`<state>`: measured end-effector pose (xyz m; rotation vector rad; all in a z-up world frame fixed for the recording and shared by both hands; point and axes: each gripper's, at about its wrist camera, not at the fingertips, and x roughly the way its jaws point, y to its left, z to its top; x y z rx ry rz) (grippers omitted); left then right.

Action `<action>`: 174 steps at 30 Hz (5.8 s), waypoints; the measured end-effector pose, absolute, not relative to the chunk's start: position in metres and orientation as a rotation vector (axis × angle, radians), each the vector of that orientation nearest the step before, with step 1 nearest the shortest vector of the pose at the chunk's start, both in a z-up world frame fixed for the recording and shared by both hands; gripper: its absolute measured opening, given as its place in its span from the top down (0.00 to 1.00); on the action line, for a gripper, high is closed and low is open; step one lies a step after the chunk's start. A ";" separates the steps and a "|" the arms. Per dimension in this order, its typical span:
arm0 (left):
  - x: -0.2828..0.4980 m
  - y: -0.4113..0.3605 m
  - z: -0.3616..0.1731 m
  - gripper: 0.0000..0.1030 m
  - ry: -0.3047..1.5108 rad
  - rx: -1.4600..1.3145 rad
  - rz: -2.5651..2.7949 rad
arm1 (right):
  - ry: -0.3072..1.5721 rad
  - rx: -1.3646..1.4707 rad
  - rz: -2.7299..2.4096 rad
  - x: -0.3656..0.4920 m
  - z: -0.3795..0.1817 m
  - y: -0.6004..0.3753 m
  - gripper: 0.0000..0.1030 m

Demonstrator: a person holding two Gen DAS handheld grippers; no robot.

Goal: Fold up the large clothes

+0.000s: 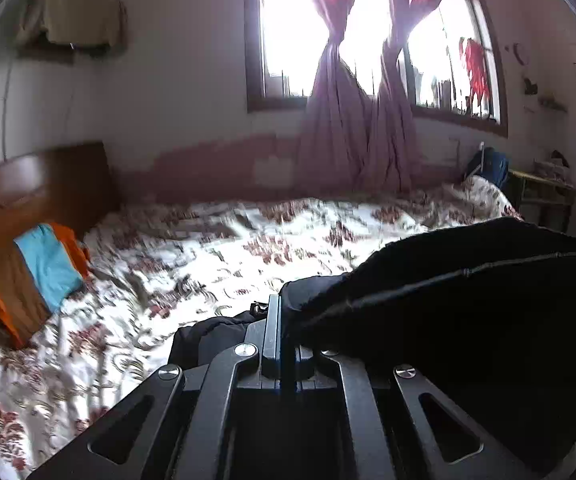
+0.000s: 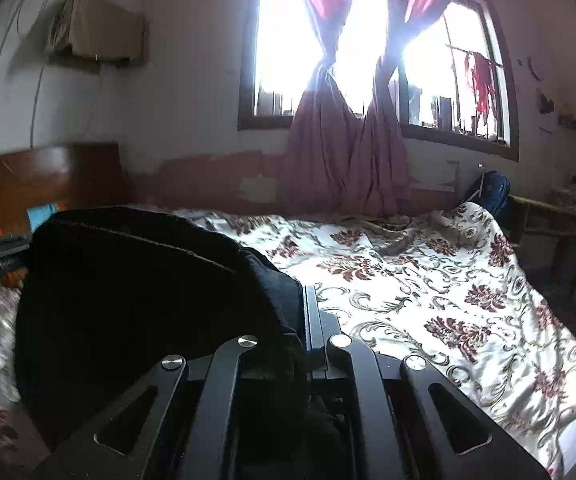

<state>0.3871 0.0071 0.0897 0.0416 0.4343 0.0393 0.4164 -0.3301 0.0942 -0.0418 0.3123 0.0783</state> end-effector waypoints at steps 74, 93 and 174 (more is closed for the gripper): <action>0.417 -0.038 -0.028 0.00 0.662 -0.029 -0.149 | 0.652 -0.024 0.238 0.476 -0.004 -0.332 0.13; 0.531 -0.024 -0.042 0.00 0.832 -0.001 -0.021 | 0.776 0.082 0.223 0.579 -0.038 -0.347 0.02; 0.473 0.043 -0.037 0.00 0.695 -0.102 0.152 | 0.517 0.422 0.119 0.487 -0.051 -0.469 0.01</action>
